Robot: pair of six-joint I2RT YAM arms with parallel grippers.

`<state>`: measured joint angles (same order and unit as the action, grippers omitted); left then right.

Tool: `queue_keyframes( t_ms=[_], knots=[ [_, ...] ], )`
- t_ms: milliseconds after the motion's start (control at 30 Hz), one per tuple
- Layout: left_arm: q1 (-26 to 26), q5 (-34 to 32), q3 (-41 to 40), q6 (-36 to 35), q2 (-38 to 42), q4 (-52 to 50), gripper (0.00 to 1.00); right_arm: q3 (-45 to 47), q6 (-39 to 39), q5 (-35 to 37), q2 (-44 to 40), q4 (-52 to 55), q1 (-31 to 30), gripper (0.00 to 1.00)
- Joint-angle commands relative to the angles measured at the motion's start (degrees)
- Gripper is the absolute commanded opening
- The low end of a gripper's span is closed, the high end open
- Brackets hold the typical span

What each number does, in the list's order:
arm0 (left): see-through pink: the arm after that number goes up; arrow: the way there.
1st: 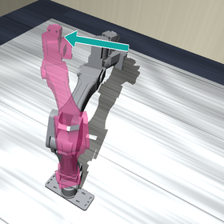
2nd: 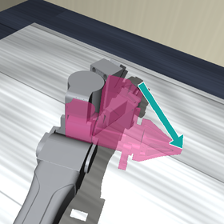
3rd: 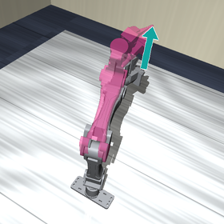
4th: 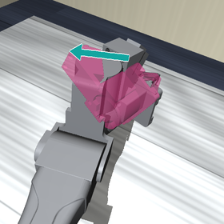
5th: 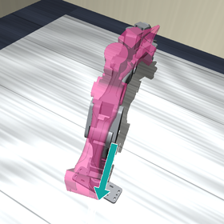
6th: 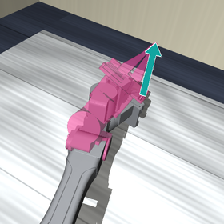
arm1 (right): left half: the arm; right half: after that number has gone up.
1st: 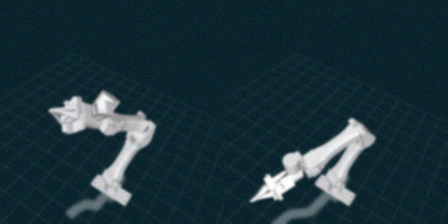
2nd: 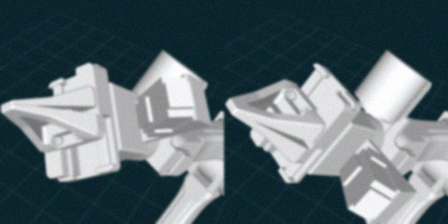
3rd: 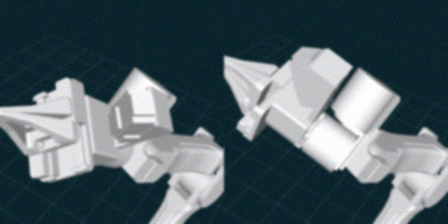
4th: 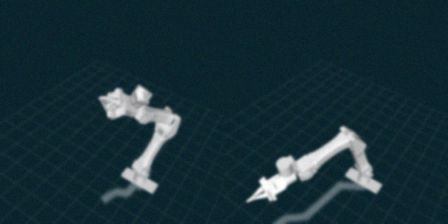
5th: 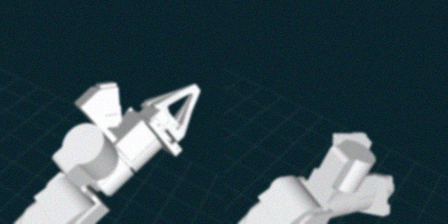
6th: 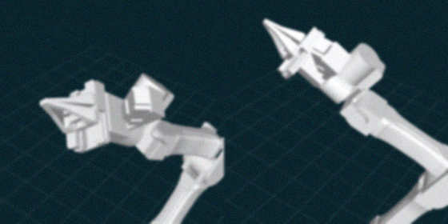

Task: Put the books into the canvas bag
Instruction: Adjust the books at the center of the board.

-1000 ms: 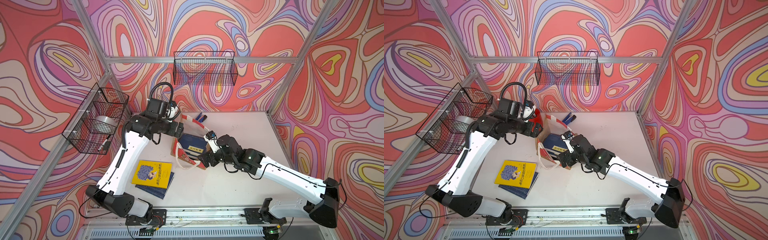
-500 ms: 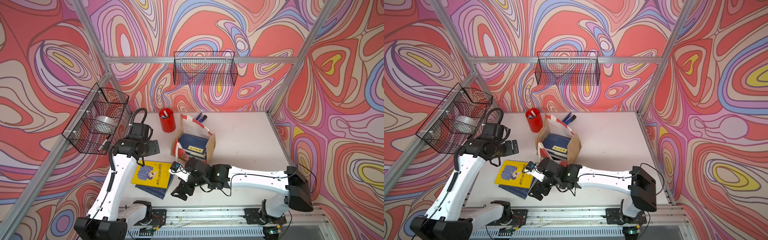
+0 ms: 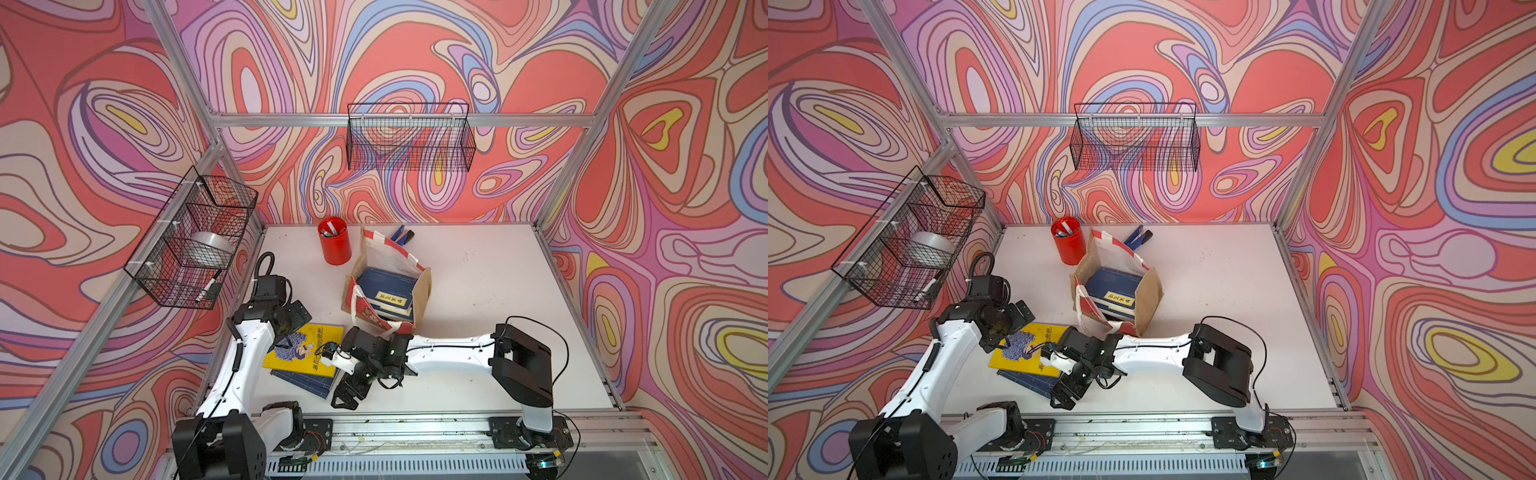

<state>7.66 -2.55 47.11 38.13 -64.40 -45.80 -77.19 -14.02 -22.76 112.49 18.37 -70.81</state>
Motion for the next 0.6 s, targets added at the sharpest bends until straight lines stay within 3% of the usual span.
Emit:
queue_keyframes(
  t_ms=[0,133,233,433,567],
  knots=[
    [4.1,1.3,-3.7,5.2,-1.2,6.7,1.00,-1.8,-1.4,0.7,1.9,-0.7,0.6,0.93],
    [6.2,-0.5,-3.3,6.3,-5.9,8.7,1.00,-2.1,-2.7,0.1,2.9,-1.4,1.8,0.93],
    [6.4,-5.5,-3.4,6.9,-6.4,9.7,1.00,-1.5,-2.4,0.0,2.2,-2.2,2.1,0.93],
    [10.9,0.1,-4.4,7.5,-12.6,15.0,1.00,-1.2,-1.5,-0.1,0.5,-1.3,3.2,0.93],
    [11.2,1.7,-5.0,8.4,-16.1,17.1,1.00,-0.9,-1.2,-1.0,-0.4,-0.1,3.6,0.94]
  ],
)
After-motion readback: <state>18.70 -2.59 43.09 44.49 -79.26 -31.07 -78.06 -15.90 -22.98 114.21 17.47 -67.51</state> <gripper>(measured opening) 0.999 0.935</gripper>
